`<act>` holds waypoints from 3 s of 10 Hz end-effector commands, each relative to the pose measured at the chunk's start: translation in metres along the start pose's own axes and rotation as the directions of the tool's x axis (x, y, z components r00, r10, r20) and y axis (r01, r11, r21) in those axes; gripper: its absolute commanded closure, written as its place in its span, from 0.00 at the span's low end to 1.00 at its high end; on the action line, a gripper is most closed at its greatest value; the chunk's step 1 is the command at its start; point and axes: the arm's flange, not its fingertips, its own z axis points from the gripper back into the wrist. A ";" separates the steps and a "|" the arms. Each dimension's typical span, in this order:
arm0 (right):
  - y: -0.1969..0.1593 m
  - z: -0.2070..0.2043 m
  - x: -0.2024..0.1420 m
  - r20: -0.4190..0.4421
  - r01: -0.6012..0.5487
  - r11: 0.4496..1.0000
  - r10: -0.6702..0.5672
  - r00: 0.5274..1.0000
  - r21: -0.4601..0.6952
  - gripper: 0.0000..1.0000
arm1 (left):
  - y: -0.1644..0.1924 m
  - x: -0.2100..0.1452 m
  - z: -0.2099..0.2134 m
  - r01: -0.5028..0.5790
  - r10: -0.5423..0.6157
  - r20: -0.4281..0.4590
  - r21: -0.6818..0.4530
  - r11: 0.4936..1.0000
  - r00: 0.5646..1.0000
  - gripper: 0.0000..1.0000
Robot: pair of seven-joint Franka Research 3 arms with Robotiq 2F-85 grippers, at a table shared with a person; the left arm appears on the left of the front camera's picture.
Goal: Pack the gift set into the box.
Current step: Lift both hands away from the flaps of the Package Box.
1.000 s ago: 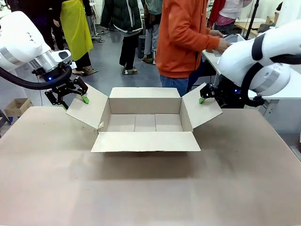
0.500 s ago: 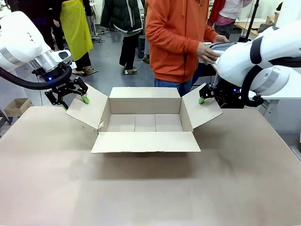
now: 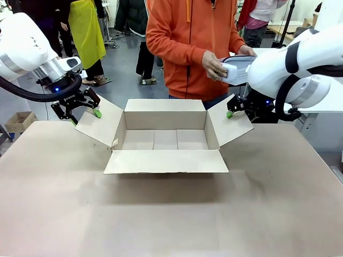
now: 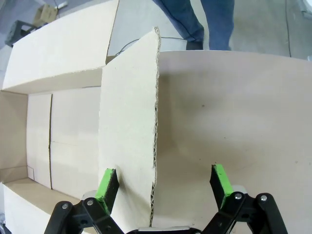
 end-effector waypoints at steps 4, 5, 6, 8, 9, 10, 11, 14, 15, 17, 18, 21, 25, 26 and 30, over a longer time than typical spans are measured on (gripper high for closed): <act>0.002 0.005 0.001 -0.008 0.010 1.000 -0.010 1.000 -0.009 0.00 | -0.001 -0.001 0.003 -0.008 0.008 0.002 0.015 1.000 1.000 0.00; 0.002 0.005 0.001 -0.008 0.010 1.000 -0.010 1.000 -0.009 0.00 | -0.001 -0.001 0.003 -0.008 0.008 0.002 0.015 1.000 1.000 0.00; 0.002 0.005 0.001 -0.008 0.010 1.000 -0.010 1.000 -0.009 0.00 | -0.001 -0.001 0.003 -0.008 0.008 0.002 0.015 1.000 1.000 0.00; 0.002 0.005 0.001 -0.008 0.010 1.000 -0.010 1.000 -0.009 0.00 | -0.001 -0.001 0.003 -0.008 0.008 0.002 0.015 1.000 1.000 0.00; 0.002 0.005 0.001 -0.008 0.010 1.000 -0.010 1.000 -0.009 0.00 | -0.001 -0.001 0.003 -0.008 0.008 0.002 0.015 1.000 1.000 0.00; 0.002 0.005 0.001 -0.008 0.010 1.000 -0.010 1.000 -0.009 0.00 | -0.001 -0.001 0.003 -0.008 0.008 0.002 0.015 1.000 1.000 0.00; 0.002 0.005 0.001 -0.008 0.010 1.000 -0.010 1.000 -0.009 0.00 | -0.001 -0.001 0.003 -0.008 0.008 0.002 0.015 1.000 1.000 0.00; 0.002 0.005 0.001 -0.008 0.010 1.000 -0.010 1.000 -0.009 0.00 | -0.001 -0.001 0.003 -0.008 0.008 0.002 0.015 1.000 1.000 0.00; 0.002 0.005 0.001 -0.008 0.010 1.000 -0.010 1.000 -0.009 0.00 | -0.001 -0.001 0.003 -0.008 0.008 0.002 0.015 1.000 1.000 0.00; 0.002 0.005 0.001 -0.008 0.010 1.000 -0.010 1.000 -0.009 0.00 | -0.001 -0.001 0.003 -0.008 0.008 0.002 0.015 1.000 1.000 0.00; 0.002 0.005 0.001 -0.008 0.010 1.000 -0.010 1.000 -0.009 0.00 | -0.001 -0.001 0.003 -0.008 0.008 0.002 0.015 1.000 1.000 0.00; 0.002 0.005 0.001 -0.008 0.010 1.000 -0.010 1.000 -0.009 0.00 | -0.001 -0.001 0.003 -0.008 0.008 0.002 0.015 1.000 1.000 0.00; 0.002 0.005 0.001 -0.008 0.010 1.000 -0.010 1.000 -0.009 0.00 | -0.001 -0.001 0.003 -0.008 0.008 0.002 0.015 1.000 1.000 0.00; 0.002 0.005 0.001 -0.008 0.010 1.000 -0.010 1.000 -0.009 0.00 | -0.001 -0.001 0.003 -0.008 0.008 0.002 0.015 1.000 1.000 0.00; -0.057 0.090 0.010 -0.101 0.193 0.839 -0.165 0.981 0.509 0.00 | 0.060 -0.042 0.083 0.144 -0.222 -0.063 -0.590 0.795 0.973 0.00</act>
